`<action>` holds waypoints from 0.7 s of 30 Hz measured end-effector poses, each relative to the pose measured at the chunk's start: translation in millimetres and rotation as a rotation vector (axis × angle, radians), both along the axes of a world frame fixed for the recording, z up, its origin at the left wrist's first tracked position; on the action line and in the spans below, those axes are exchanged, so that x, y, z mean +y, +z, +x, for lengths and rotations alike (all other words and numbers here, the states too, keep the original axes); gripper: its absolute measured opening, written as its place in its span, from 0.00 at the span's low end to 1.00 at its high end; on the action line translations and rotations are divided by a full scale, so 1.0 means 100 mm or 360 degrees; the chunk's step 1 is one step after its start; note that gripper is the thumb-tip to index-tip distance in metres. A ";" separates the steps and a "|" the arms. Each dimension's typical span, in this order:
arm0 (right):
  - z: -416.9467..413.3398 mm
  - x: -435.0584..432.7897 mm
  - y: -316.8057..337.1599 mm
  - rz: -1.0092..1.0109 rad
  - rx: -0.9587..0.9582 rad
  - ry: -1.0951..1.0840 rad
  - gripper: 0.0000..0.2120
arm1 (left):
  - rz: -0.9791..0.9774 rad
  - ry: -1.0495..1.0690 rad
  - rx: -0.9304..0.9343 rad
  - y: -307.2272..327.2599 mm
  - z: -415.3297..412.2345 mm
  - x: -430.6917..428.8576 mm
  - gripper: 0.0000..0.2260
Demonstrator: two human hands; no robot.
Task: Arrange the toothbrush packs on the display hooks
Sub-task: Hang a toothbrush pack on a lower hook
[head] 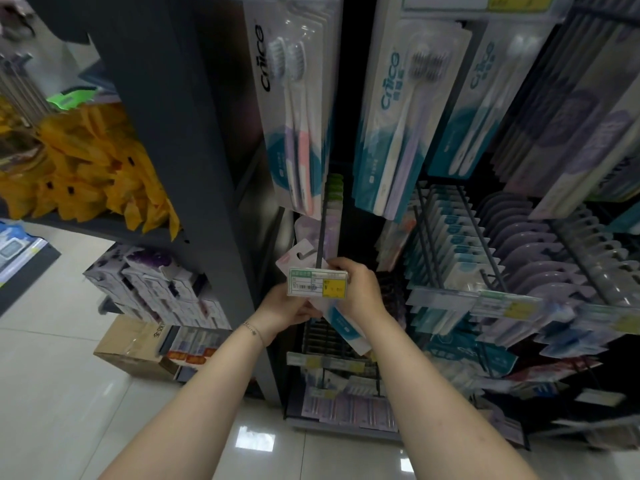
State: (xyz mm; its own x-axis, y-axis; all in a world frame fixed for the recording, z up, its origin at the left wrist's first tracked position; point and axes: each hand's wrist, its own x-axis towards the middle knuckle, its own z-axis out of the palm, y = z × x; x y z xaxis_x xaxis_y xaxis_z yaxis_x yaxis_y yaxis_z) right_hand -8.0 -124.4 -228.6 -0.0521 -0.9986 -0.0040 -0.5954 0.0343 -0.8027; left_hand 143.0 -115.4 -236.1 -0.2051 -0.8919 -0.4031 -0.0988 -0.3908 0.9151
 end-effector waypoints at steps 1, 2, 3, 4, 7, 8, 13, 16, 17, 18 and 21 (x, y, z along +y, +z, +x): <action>0.00 0.02 0.01 0.0014 -0.0005 0.0017 0.16 | -0.0004 0.0011 0.0008 -0.01 0.01 0.02 0.05; 0.00 0.05 0.03 0.0026 -0.0020 0.0020 0.15 | -0.0008 0.0022 0.0017 -0.01 0.02 0.05 0.04; 0.01 0.08 0.05 0.0032 -0.0048 0.0019 0.14 | -0.0014 0.0029 0.0017 -0.01 0.03 0.08 0.04; 0.02 0.12 0.07 0.0048 -0.0079 0.0014 0.13 | -0.0019 0.0035 -0.0006 -0.03 0.04 0.11 0.04; 0.03 0.27 0.07 0.0088 -0.0198 0.0005 0.12 | -0.0016 0.0079 -0.0097 -0.05 0.05 0.22 0.04; 0.02 0.31 0.05 0.0104 -0.0214 -0.0002 0.12 | -0.0023 0.0085 -0.0128 -0.05 0.04 0.27 0.04; -0.06 0.57 -0.03 0.0279 -0.0152 -0.0025 0.12 | -0.0022 0.0122 -0.0205 -0.07 -0.02 0.62 0.06; -0.11 0.75 -0.08 0.0395 -0.0142 0.0006 0.13 | 0.0043 0.0161 -0.0181 -0.12 -0.08 0.84 0.07; -0.14 0.81 -0.10 0.0425 -0.0152 0.0012 0.13 | 0.0044 0.0156 -0.0220 -0.14 -0.09 0.91 0.06; -0.17 0.87 -0.11 0.0445 -0.0169 0.0011 0.12 | 0.0034 0.0147 -0.0260 -0.15 -0.11 0.99 0.07; -0.24 1.06 -0.12 0.0425 -0.0254 0.0009 0.09 | -0.0022 0.0185 -0.0298 -0.16 -0.16 1.20 0.08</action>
State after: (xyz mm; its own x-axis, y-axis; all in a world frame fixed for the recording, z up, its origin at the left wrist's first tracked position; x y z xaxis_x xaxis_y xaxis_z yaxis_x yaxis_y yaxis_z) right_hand -31.9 -18.1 -240.4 -0.0241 -0.9615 -0.2738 -0.4632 0.2534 -0.8492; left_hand 126.7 4.5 -251.9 -0.0231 -0.9110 -0.4117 -0.2225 -0.3968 0.8905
